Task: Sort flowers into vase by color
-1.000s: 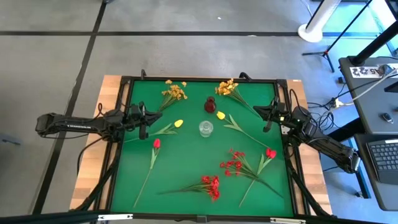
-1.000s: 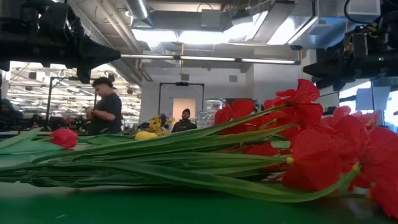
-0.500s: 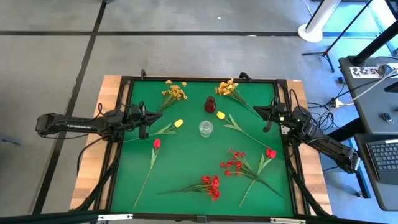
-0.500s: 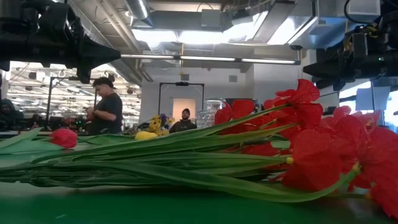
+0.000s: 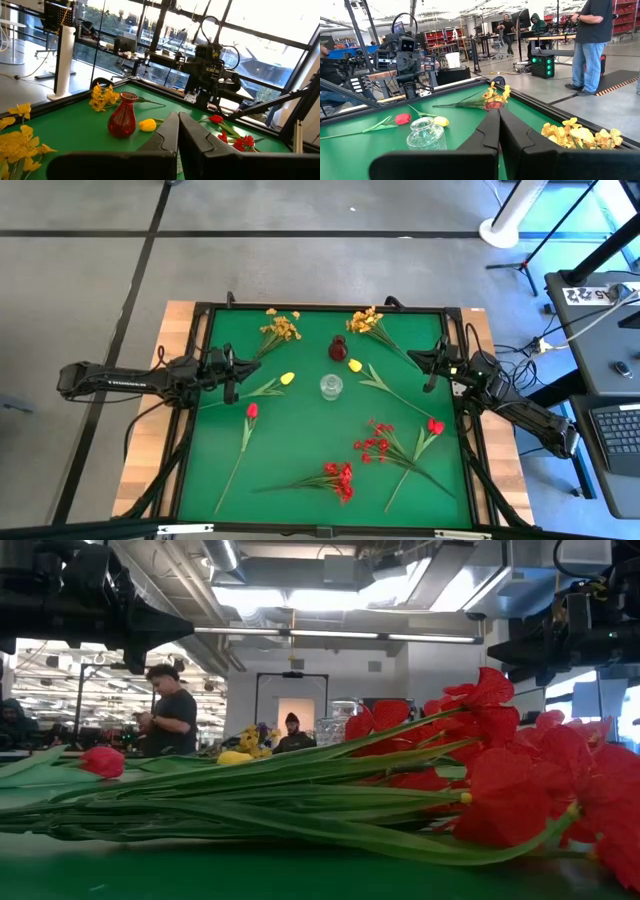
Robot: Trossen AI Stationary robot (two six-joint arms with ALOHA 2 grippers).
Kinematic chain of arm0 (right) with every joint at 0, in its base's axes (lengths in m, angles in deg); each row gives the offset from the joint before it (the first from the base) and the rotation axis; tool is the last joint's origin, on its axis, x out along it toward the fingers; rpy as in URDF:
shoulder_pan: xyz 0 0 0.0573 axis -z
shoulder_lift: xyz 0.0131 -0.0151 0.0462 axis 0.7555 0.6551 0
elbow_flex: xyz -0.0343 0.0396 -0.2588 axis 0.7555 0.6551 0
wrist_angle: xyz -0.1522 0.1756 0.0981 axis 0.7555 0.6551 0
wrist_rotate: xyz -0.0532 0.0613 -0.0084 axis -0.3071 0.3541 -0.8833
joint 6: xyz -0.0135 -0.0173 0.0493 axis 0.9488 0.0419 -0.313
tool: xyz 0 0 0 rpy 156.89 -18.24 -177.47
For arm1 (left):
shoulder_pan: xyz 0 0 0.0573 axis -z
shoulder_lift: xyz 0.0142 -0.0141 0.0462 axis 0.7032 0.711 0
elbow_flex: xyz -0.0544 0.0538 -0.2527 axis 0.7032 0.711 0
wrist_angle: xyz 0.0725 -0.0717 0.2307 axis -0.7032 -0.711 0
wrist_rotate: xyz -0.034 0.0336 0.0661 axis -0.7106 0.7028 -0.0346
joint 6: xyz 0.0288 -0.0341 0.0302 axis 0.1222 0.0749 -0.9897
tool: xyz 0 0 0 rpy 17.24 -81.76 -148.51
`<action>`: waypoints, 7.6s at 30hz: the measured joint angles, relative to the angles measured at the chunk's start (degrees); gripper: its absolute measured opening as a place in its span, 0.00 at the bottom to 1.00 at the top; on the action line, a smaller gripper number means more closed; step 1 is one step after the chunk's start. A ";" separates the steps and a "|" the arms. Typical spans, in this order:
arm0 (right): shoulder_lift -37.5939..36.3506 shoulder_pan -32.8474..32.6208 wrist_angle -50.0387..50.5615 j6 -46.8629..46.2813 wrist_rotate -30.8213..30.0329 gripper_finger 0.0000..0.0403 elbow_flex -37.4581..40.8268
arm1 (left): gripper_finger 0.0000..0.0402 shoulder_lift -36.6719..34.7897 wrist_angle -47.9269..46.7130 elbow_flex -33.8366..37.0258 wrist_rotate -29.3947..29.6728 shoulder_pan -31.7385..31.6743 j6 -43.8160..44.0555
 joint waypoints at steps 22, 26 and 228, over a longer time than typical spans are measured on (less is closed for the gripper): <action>0.00 0.01 0.00 0.00 0.00 0.01 0.00 | 0.00 -0.02 0.00 0.00 -0.02 0.01 0.00; 0.00 0.02 0.01 0.00 0.00 0.01 0.00 | 0.00 -0.02 0.00 0.00 0.00 0.00 0.00; 95.14 -8.70 -67.69 2.10 -12.81 0.04 -38.72 | 0.00 0.00 0.00 0.02 0.00 0.01 0.00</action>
